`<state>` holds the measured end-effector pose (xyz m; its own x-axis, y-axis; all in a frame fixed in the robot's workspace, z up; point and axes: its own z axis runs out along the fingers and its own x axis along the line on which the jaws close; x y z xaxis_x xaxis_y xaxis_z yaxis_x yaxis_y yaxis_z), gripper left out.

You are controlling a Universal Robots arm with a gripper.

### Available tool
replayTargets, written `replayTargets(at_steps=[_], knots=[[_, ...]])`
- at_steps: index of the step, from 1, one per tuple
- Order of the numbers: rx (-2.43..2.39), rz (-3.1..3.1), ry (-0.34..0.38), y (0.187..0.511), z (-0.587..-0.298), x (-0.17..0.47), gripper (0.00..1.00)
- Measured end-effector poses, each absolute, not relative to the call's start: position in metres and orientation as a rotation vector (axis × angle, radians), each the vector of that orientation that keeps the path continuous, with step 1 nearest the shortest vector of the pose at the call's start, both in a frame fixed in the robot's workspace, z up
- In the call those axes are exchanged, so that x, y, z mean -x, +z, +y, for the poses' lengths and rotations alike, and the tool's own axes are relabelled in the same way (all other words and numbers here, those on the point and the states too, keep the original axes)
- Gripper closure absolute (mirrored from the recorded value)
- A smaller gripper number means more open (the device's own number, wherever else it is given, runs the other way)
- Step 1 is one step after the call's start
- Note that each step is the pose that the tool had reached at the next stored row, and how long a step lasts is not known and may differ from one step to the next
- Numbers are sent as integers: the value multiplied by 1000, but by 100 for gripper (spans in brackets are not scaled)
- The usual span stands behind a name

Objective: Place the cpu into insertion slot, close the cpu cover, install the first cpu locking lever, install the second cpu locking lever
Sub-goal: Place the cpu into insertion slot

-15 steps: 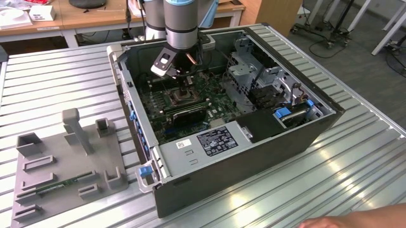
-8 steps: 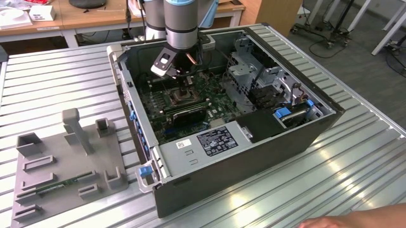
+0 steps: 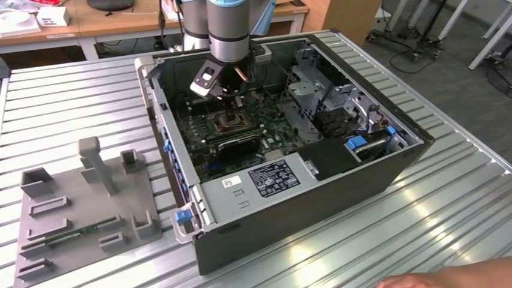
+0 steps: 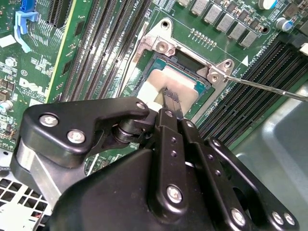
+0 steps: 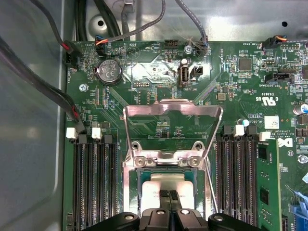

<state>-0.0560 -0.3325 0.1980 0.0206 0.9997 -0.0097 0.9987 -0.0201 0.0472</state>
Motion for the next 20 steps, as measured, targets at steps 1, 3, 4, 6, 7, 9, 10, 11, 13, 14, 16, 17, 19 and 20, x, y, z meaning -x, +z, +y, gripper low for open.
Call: replayTargets(at_steps=[1,3,4,6,7,9,10,11,13,14,16,17,19,20], knots=[[-2215,2170,40,198,-332,56,90],[-2216,2170,39,198,-333,56,90],[-2216,2171,38,198,-332,56,90],[-2216,2171,38,198,-332,56,90],[-2216,2171,38,198,-333,56,90],[-2216,2171,36,197,-333,56,90],[-2216,2171,36,197,-333,56,90],[-2216,2171,36,197,-333,56,90],[-2216,2171,36,197,-333,56,90],[-2216,2171,36,197,-333,56,90],[-2216,2171,36,197,-333,56,90],[-2216,2171,36,197,-333,56,90],[-2216,2171,34,197,-333,57,90],[-2216,2171,34,197,-333,57,90]])
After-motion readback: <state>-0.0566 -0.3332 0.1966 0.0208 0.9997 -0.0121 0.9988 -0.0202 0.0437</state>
